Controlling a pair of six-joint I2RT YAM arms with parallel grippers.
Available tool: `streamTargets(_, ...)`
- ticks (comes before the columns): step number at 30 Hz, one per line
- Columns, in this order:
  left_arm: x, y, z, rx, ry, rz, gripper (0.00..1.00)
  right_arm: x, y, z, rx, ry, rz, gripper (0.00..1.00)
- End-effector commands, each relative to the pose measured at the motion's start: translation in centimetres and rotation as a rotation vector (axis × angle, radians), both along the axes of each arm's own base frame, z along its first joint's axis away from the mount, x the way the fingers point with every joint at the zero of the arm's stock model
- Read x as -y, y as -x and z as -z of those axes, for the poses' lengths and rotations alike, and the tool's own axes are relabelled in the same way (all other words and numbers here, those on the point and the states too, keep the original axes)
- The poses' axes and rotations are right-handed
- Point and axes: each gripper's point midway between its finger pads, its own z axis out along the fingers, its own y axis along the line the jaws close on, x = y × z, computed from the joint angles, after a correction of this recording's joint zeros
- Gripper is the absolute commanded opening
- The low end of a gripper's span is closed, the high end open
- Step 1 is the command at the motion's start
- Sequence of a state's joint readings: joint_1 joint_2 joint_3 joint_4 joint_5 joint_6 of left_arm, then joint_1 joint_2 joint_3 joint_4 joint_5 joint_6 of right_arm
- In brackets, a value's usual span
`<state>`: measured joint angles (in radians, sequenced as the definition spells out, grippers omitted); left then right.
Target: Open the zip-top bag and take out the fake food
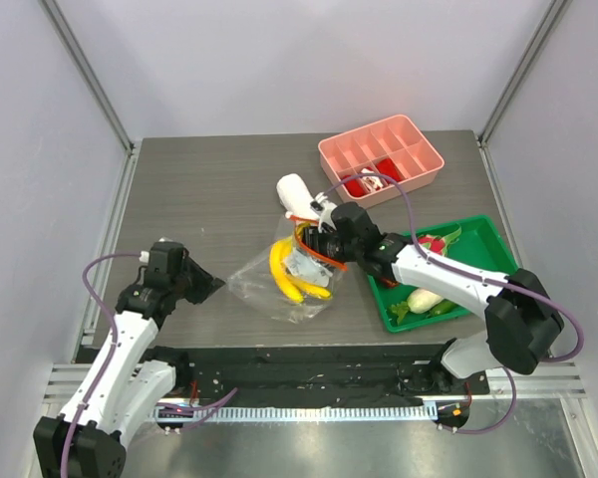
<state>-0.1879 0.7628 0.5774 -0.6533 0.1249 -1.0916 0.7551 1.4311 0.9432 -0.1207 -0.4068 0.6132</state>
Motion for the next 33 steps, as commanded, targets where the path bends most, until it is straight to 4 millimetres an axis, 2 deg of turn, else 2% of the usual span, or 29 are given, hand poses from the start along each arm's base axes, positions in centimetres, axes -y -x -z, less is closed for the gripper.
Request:
streamTargets(1,-2.0,0.5,0.0,0.005,-0.089,-0.058,0.00,1.5,-4.0,-2.7,0.161,0.004,0.189,0.01)
streamTargets(4,-2.4,1.0,-0.2,0.006,-0.097,-0.075,0.00,3.1,-4.9,-2.7,0.201,0.061,0.261,0.01)
streamTargets(5,-3.1,1.0,-0.1,0.011,-0.125,-0.104,0.00,3.7,-5.2,-2.6,0.207,0.080,0.282,0.01)
streamTargets(7,-3.2,0.8,-0.1,0.025,-0.122,-0.116,0.00,3.9,-5.1,-2.0,0.198,0.068,0.271,0.01)
streamTargets(8,-2.6,0.7,-0.1,0.035,-0.092,-0.096,0.00,2.9,-5.0,-2.7,0.201,0.020,0.233,0.01)
streamTargets(9,-1.6,0.7,0.5,0.035,-0.053,-0.051,0.00,2.2,-4.3,-2.5,0.165,0.003,0.187,0.01)
streamTargets(10,0.0,-1.0,-1.1,0.137,0.016,0.000,0.00,1.6,-3.8,-2.6,0.141,-0.017,0.152,0.01)
streamTargets(11,1.1,-1.4,-1.2,0.151,0.079,0.024,0.15,0.9,-3.5,-2.5,0.127,-0.040,0.121,0.01)
streamTargets(12,3.0,-1.1,-0.6,0.141,0.172,0.094,0.31,0.7,-3.1,-2.7,0.104,-0.055,0.110,0.01)
streamTargets(13,3.9,-2.1,-1.7,0.198,0.230,0.113,0.41,0.2,-2.5,-3.0,0.087,-0.093,0.078,0.01)
streamTargets(14,4.4,-2.1,-1.0,0.158,0.262,0.118,0.54,0.2,-2.5,-3.1,0.066,-0.110,0.071,0.01)
streamTargets(16,5.0,-2.1,-1.5,0.168,0.286,0.155,0.62,0.2,-2.0,-3.3,0.008,-0.143,0.047,0.01)
streamTargets(18,4.4,-2.3,-2.0,0.206,0.250,0.145,0.75,0.5,-2.0,-3.6,-0.039,-0.168,0.045,0.01)
streamTargets(19,4.3,-2.3,-2.1,0.233,0.245,0.144,0.77,0.0,-1.6,-4.7,-0.049,-0.221,-0.004,0.01)
streamTargets(20,4.3,-2.4,-2.4,0.257,0.250,0.141,0.81,0.0,-1.6,-4.9,-0.073,-0.237,-0.016,0.01)
streamTargets(21,4.4,-2.5,-2.9,0.291,0.277,0.133,0.81,0.0,-2.1,-4.8,-0.097,-0.248,-0.019,0.01)
streamTargets(22,4.7,-2.1,-2.2,0.281,0.308,0.135,0.81,-0.2,-1.5,-5.5,-0.129,-0.280,-0.056,0.01)
streamTargets(23,5.0,-2.7,-3.3,0.345,0.342,0.141,0.81,-0.4,-1.4,-5.6,-0.142,-0.288,-0.070,0.01)
streamTargets(26,5.8,-3.0,-4.2,0.390,0.421,0.156,0.82,-0.7,-0.9,-6.1,-0.173,-0.309,-0.123,0.01)
streamTargets(29,6.5,-3.2,-4.0,0.360,0.444,0.188,0.81,-1.0,-0.6,-6.6,-0.184,-0.330,-0.143,0.01)
streamTargets(33,7.0,-3.0,-2.5,0.285,0.449,0.211,0.79,-1.2,-0.6,-7.1,-0.184,-0.363,-0.152,0.01)
